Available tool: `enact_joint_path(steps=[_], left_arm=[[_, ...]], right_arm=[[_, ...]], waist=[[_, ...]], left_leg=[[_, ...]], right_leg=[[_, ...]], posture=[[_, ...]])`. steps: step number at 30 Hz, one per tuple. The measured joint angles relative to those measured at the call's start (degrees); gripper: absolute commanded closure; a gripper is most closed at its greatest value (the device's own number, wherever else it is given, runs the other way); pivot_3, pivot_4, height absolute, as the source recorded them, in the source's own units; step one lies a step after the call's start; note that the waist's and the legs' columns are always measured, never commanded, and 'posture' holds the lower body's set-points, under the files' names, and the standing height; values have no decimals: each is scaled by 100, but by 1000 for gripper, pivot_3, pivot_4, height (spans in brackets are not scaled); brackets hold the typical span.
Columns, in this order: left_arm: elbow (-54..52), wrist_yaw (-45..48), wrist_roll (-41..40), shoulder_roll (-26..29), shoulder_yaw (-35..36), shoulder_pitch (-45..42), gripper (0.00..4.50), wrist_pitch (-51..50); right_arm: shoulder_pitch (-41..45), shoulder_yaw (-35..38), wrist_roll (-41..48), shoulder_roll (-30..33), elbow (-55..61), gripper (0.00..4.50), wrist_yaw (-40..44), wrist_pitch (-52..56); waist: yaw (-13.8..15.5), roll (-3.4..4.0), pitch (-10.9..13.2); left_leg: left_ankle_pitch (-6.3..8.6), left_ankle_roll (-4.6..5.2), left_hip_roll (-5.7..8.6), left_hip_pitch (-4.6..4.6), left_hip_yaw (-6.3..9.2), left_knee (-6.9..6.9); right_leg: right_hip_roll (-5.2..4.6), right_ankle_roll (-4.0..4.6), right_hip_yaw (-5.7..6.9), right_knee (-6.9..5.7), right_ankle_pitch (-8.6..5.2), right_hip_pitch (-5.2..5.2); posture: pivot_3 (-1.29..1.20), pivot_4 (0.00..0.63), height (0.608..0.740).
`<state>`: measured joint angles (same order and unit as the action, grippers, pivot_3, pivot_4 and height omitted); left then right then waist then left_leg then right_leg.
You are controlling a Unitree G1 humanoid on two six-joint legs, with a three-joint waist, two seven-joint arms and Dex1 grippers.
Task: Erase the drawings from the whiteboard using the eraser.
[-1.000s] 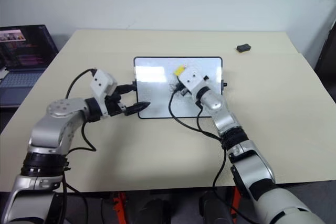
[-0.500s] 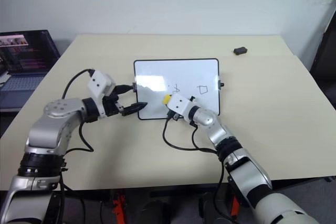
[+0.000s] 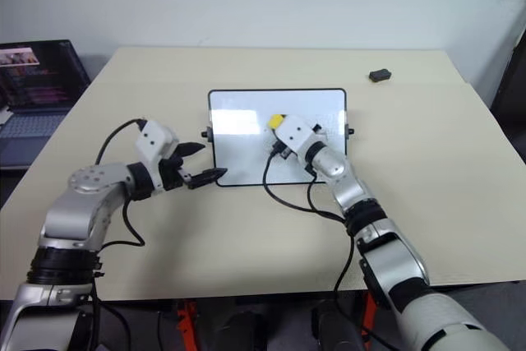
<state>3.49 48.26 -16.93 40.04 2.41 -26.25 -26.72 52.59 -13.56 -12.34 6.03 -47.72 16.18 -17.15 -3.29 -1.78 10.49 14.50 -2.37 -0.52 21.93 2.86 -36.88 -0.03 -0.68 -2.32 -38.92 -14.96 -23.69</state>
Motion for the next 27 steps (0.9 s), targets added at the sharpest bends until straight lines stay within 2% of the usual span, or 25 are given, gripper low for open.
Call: enact_joint_path(steps=[7,13,27], left_arm=[[-72,-14,-2,-10,22,115,0,-9],[-78,-13,-2,-11,22,103,0,-30],[-251,-25,-6,-115,20,79,0,-91]], right_arm=[[41,-140,-154,-254,-121,3189,18,72],[-9,-378,-267,-328,-8,3189,373,298],[155,-218,-233,-168,30,3190,-221,490]], waist=[[-16,0,0],[-5,0,0],[38,0,0]], left_leg=[[0,1,-3,-5,0,-3],[0,0,-1,-5,0,-4],[-1,0,2,-5,4,-8]], right_leg=[[3,1,0,-6,0,0],[2,1,1,-4,0,2],[1,1,4,-4,1,7]], posture=[[0,150,740],[0,150,740],[0,150,740]])
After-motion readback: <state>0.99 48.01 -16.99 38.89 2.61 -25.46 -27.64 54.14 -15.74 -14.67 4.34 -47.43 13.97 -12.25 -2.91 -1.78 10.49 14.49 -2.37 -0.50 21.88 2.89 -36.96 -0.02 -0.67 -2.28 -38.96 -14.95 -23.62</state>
